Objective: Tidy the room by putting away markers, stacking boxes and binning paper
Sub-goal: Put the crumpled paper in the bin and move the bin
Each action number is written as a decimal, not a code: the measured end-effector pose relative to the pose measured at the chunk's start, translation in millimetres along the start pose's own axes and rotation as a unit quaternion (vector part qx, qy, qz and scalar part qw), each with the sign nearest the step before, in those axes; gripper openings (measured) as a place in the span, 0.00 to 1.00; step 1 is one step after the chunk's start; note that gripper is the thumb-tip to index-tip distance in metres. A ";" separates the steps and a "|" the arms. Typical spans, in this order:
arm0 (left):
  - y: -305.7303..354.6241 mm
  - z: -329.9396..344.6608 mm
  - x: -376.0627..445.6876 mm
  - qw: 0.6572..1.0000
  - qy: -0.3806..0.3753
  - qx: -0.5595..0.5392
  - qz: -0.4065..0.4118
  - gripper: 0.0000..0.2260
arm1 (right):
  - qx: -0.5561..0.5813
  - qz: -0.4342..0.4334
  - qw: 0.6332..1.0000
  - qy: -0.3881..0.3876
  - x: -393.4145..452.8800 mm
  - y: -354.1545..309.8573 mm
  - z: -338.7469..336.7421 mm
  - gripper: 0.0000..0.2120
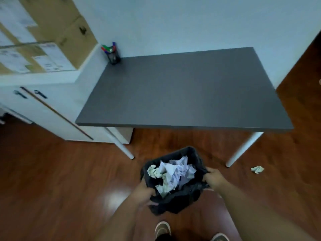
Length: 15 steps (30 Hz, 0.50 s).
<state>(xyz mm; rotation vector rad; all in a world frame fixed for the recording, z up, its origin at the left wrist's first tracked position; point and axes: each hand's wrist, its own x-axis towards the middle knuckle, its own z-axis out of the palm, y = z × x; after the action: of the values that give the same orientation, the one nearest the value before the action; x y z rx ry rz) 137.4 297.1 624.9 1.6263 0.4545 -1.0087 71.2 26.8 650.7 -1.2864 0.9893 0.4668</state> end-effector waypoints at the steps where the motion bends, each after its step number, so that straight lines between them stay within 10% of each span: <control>1: 23.6 -5.9 -25.3 1.000 -0.005 0.026 -0.001 0.35 | -0.002 -0.006 1.000 0.002 2.7 -6.1 17.7 0.24; 9: 66.0 -62.6 -14.4 0.998 0.052 0.016 0.039 0.32 | 0.054 -0.016 0.998 0.038 26.3 -12.9 73.3 0.25; 15: 67.7 39.6 24.3 0.994 0.032 0.093 0.051 0.24 | 0.119 0.017 0.987 0.102 20.5 13.5 -20.6 0.26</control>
<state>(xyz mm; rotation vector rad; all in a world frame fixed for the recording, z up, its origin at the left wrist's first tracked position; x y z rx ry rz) 186.2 234.2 645.1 1.8340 0.3250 -0.9470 64.6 6.5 626.8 -1.1172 1.2032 0.2367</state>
